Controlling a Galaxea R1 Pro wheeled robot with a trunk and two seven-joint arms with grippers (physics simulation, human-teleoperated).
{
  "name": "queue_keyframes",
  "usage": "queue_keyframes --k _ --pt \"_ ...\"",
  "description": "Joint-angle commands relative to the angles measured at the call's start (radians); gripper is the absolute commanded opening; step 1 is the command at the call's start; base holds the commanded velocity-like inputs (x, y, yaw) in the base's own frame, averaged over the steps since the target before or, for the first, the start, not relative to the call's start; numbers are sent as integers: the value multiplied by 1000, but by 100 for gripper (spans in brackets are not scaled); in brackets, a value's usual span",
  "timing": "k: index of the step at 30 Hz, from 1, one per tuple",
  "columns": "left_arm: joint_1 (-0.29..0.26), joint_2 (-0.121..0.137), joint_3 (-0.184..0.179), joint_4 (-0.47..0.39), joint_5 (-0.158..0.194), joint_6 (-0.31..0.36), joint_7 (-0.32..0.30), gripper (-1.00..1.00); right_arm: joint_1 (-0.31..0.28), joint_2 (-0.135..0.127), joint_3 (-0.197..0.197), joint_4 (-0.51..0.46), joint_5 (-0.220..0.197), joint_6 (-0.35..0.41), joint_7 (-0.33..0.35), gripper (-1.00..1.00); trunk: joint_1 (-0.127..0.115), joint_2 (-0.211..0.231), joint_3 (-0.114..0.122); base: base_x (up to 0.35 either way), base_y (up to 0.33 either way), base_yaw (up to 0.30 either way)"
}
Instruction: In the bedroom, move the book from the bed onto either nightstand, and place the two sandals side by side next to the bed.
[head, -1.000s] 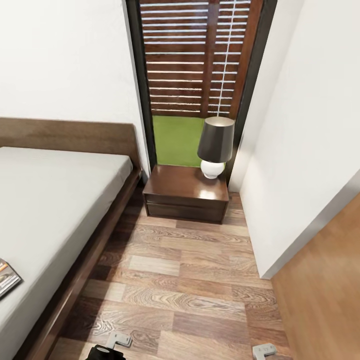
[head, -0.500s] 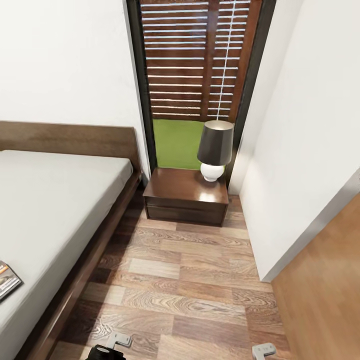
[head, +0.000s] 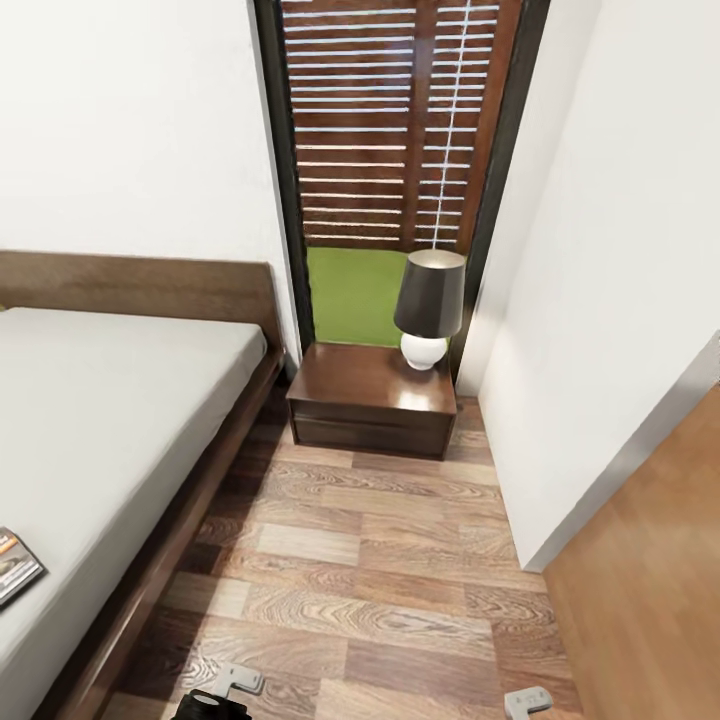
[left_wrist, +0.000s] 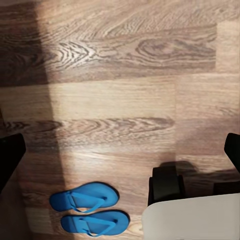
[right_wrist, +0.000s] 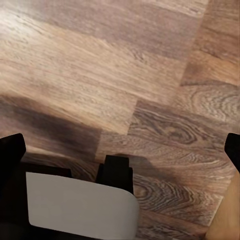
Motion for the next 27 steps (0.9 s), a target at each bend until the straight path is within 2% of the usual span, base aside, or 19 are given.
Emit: queue_keyframes --k 1,27 --pt "0 0 -5 -2 -3 7 3 100 0 0 -1 -2 10 6 4 100 0 0 1 0 0 0" --pt "0 0 -5 -2 -3 7 2 100 1 1 2 -2 11 6 4 100 0 0 44 0 0 0"
